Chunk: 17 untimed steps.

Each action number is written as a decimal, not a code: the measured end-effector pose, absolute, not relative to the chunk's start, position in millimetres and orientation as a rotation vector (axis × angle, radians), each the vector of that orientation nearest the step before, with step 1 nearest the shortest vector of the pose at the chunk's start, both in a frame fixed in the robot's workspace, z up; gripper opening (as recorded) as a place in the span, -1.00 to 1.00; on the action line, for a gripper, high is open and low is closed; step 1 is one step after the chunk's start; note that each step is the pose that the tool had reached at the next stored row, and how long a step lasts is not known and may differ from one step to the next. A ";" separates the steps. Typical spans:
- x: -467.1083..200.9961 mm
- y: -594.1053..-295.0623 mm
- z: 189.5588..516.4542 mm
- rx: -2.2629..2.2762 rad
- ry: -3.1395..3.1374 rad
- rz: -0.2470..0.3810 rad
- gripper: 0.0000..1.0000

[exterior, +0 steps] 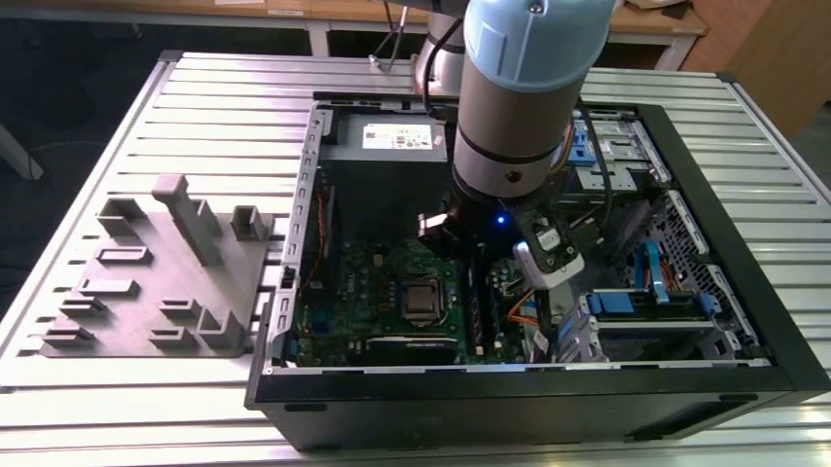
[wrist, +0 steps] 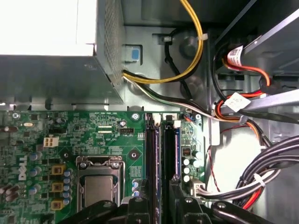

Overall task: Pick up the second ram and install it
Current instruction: 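Insert the second ram into the second slot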

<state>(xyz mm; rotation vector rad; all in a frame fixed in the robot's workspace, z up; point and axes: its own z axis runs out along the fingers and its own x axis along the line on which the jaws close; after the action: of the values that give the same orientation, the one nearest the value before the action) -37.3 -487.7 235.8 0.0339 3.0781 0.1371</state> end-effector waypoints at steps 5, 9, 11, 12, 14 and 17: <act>-37.2 -487.7 236.3 0.034 3.078 0.137 -0.44; -37.3 -487.7 236.6 0.034 3.078 0.137 -0.47; -37.3 -487.7 236.8 0.034 3.078 0.137 -0.73; -37.3 -487.7 236.9 0.034 3.078 0.137 -0.73; -37.3 -487.7 237.0 0.034 3.078 0.137 -0.86; -37.3 -487.7 237.3 0.034 3.078 0.137 -0.86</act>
<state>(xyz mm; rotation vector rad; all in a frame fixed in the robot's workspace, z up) -37.3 -487.7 237.3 0.0339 3.0780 0.1368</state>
